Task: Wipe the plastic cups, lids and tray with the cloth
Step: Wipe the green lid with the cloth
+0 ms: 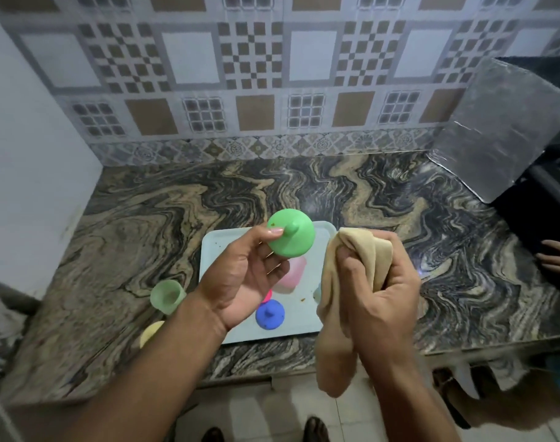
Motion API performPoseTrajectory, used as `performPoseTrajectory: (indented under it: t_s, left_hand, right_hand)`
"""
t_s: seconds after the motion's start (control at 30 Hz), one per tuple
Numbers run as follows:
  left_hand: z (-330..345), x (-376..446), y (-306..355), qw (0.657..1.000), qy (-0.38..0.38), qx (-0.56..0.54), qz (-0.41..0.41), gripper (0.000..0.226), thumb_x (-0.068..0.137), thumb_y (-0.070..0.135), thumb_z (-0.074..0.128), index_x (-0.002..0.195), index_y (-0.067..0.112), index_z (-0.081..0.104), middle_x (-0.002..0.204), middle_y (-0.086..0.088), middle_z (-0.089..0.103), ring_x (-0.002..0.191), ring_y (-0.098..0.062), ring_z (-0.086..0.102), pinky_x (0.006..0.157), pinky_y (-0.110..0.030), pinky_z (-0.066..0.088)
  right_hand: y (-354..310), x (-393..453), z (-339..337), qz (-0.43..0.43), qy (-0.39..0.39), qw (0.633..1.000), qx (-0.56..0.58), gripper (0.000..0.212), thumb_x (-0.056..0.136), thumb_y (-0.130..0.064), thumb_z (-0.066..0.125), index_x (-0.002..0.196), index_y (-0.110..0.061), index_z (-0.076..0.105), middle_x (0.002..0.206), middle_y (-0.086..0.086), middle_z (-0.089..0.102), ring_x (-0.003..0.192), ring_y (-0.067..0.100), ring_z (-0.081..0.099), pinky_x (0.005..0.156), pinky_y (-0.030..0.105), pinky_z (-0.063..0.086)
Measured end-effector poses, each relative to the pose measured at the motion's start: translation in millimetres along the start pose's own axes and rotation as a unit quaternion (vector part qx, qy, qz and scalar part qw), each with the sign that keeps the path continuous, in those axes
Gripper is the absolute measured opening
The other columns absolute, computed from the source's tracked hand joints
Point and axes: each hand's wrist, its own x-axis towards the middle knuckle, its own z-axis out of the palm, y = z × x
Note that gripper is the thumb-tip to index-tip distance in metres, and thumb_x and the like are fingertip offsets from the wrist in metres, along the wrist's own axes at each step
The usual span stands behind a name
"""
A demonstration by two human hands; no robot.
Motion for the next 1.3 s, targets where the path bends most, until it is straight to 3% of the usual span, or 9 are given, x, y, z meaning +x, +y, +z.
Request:
performPoseTrajectory:
  t_s: [0.3, 0.37, 0.5, 0.63, 0.77, 0.9, 1.03, 1.17, 1.3]
  left_hand:
    - [3.4, -36.6, -4.4, 0.998, -0.039, -0.026, 0.047, 0.075, 0.069, 0.030, 0.079, 0.139, 0.007, 0.063, 0.117, -0.009, 0.079, 0.104, -0.018, 0.069, 0.112, -0.038, 0.042]
    - [1.9, -41.4, -5.3, 0.996, -0.051, -0.024, 0.067, 0.062, 0.070, 0.029, 0.077, 0.129, 0.010, 0.070, 0.118, -0.008, 0.078, 0.105, -0.017, 0.070, 0.116, -0.040, 0.039]
    - [3.1, -46.1, -10.5, 0.992, -0.074, 0.003, 0.106, 0.038, 0.073, 0.020, 0.076, 0.110, 0.018, 0.075, 0.121, -0.007, 0.076, 0.105, -0.016, 0.072, 0.108, -0.036, 0.046]
    - [8.4, -46.7, -18.4, 0.982, -0.066, 0.050, 0.172, 0.043, 0.074, 0.013, 0.080, 0.116, 0.017, 0.075, 0.122, -0.009, 0.073, 0.113, -0.022, 0.069, 0.105, -0.039, 0.051]
    - [14.3, -43.0, -24.0, 0.969, -0.029, 0.093, 0.225, 0.041, 0.068, 0.004, 0.087, 0.104, 0.023, 0.080, 0.110, -0.009, 0.079, 0.107, -0.022, 0.074, 0.092, -0.033, 0.060]
    - [14.6, -38.9, -24.3, 0.966, 0.001, 0.112, 0.232, 0.037, 0.073, 0.002, 0.080, 0.105, 0.021, 0.080, 0.112, -0.010, 0.079, 0.109, -0.026, 0.073, 0.099, -0.043, 0.057]
    - [13.2, -39.1, -26.1, 0.972, -0.010, 0.088, 0.219, 0.029, 0.076, 0.004, 0.075, 0.100, 0.018, 0.083, 0.105, -0.007, 0.080, 0.095, -0.018, 0.076, 0.087, -0.030, 0.061]
    - [8.6, -43.1, -26.5, 0.976, -0.061, 0.039, 0.204, 0.034, 0.074, 0.015, 0.072, 0.106, 0.013, 0.081, 0.112, -0.009, 0.079, 0.102, -0.017, 0.075, 0.091, -0.027, 0.060]
    - [11.4, -44.1, -30.8, 0.975, -0.026, 0.052, 0.214, 0.030, 0.082, 0.010, 0.076, 0.112, 0.015, 0.080, 0.113, -0.011, 0.078, 0.099, -0.019, 0.073, 0.095, -0.037, 0.057]
  right_hand:
    - [-4.3, -2.4, 30.8, -0.042, -0.014, 0.999, 0.017, 0.019, 0.091, 0.002, 0.069, 0.095, -0.015, 0.062, 0.073, -0.016, 0.066, 0.062, -0.004, 0.059, 0.060, 0.013, 0.049]
    - [-4.5, -1.6, 31.9, -0.046, -0.016, 0.999, 0.014, 0.019, 0.090, 0.000, 0.070, 0.096, -0.017, 0.063, 0.076, -0.016, 0.066, 0.064, -0.004, 0.060, 0.062, 0.014, 0.050]
    - [-4.7, -0.9, 33.4, -0.043, -0.014, 0.999, 0.015, 0.018, 0.090, 0.001, 0.070, 0.096, -0.014, 0.063, 0.076, -0.014, 0.066, 0.064, -0.003, 0.060, 0.063, 0.015, 0.050]
    - [-4.9, -4.2, 32.7, -0.036, -0.023, 0.999, 0.025, 0.018, 0.092, 0.004, 0.071, 0.096, -0.012, 0.064, 0.075, -0.009, 0.067, 0.064, 0.002, 0.061, 0.062, 0.020, 0.051]
    - [-6.8, -5.4, 32.7, -0.020, -0.033, 0.998, 0.052, 0.012, 0.091, -0.003, 0.069, 0.091, -0.013, 0.062, 0.073, -0.011, 0.062, 0.064, 0.003, 0.054, 0.060, 0.021, 0.047]
    - [-5.0, -5.0, 26.9, -0.004, -0.043, 0.995, 0.086, 0.012, 0.096, -0.008, 0.071, 0.092, -0.001, 0.061, 0.071, -0.004, 0.058, 0.064, 0.010, 0.050, 0.058, 0.029, 0.045]
    - [-4.7, -5.7, 28.6, 0.004, -0.040, 0.995, 0.086, 0.017, 0.095, -0.009, 0.070, 0.091, 0.001, 0.057, 0.069, -0.001, 0.054, 0.063, 0.015, 0.047, 0.057, 0.035, 0.042]
    - [-1.3, -4.2, 31.7, 0.015, -0.013, 0.996, 0.089, 0.022, 0.096, -0.011, 0.070, 0.090, 0.004, 0.055, 0.070, -0.004, 0.051, 0.064, 0.014, 0.045, 0.058, 0.035, 0.042]
    - [-2.3, -5.6, 31.8, 0.016, -0.012, 0.997, 0.070, 0.017, 0.099, -0.007, 0.072, 0.090, -0.005, 0.058, 0.070, -0.004, 0.056, 0.063, 0.016, 0.051, 0.058, 0.039, 0.046]
